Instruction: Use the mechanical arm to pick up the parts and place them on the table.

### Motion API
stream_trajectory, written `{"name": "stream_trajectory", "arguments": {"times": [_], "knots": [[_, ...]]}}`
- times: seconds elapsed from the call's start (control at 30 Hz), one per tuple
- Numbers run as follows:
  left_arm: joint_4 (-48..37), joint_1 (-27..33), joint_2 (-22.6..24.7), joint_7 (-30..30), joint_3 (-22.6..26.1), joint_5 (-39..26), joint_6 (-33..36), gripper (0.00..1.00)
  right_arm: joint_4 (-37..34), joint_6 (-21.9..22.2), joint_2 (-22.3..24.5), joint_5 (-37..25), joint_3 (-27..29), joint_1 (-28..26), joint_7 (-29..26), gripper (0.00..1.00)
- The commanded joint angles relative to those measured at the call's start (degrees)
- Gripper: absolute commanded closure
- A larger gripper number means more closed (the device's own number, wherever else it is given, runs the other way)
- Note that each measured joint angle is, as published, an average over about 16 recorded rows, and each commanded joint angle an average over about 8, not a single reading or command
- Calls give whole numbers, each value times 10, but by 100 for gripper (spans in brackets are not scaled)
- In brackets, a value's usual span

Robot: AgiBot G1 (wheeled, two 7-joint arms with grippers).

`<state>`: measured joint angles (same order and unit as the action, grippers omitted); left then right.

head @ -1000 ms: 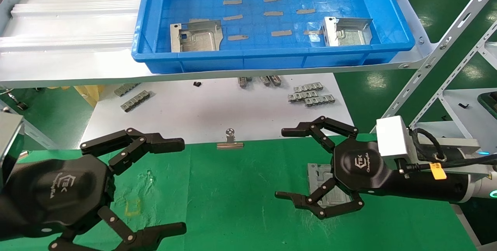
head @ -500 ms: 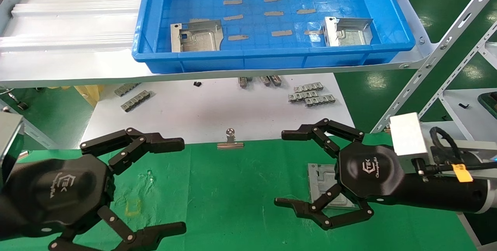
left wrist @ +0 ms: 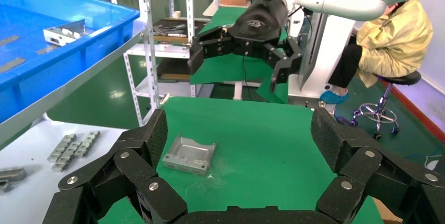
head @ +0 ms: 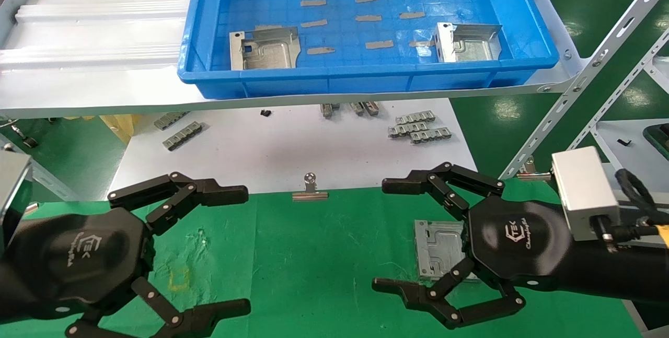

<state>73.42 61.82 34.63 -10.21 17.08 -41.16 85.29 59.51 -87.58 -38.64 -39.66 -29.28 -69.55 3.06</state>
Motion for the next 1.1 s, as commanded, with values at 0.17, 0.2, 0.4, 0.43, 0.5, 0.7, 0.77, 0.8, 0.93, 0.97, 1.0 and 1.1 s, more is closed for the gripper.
{"name": "stream_trajectory", "arguments": {"times": [0.17, 0.2, 0.4, 0.43, 0.5, 0.7, 0.77, 0.8, 0.93, 0.97, 1.0, 1.1], "knots": [[0, 0, 0, 0, 0, 0, 0, 0, 43, 6, 11, -7, 40, 24, -42, 0], [0, 0, 0, 0, 0, 0, 0, 0, 50, 7, 13, -8, 47, 28, -49, 0], [0, 0, 0, 0, 0, 0, 0, 0, 93, 12, 24, -15, 87, 53, -91, 0], [0, 0, 0, 0, 0, 0, 0, 0, 100, 13, 26, -16, 94, 57, -98, 0], [0, 0, 0, 0, 0, 0, 0, 0, 114, 15, 29, -18, 108, 65, -112, 0], [0, 0, 0, 0, 1, 0, 0, 0, 146, 19, 37, -22, 137, 83, -141, 0], [0, 0, 0, 0, 1, 0, 0, 0, 151, 19, 39, -23, 142, 85, -144, 0], [0, 0, 0, 0, 1, 0, 0, 0, 153, 19, 39, -23, 144, 87, -146, 0], [0, 0, 0, 0, 1, 1, 0, 0, 153, 20, 40, -24, 145, 87, -145, 0], [0, 0, 0, 0, 1, 1, 0, 0, 152, 20, 39, -24, 144, 87, -145, 0], [0, 0, 0, 0, 1, 1, 0, 0, 151, 20, 39, -24, 143, 86, -144, 0], [0, 0, 0, 0, 1, 1, 0, 0, 149, 20, 39, -24, 140, 85, -143, 0]]}}
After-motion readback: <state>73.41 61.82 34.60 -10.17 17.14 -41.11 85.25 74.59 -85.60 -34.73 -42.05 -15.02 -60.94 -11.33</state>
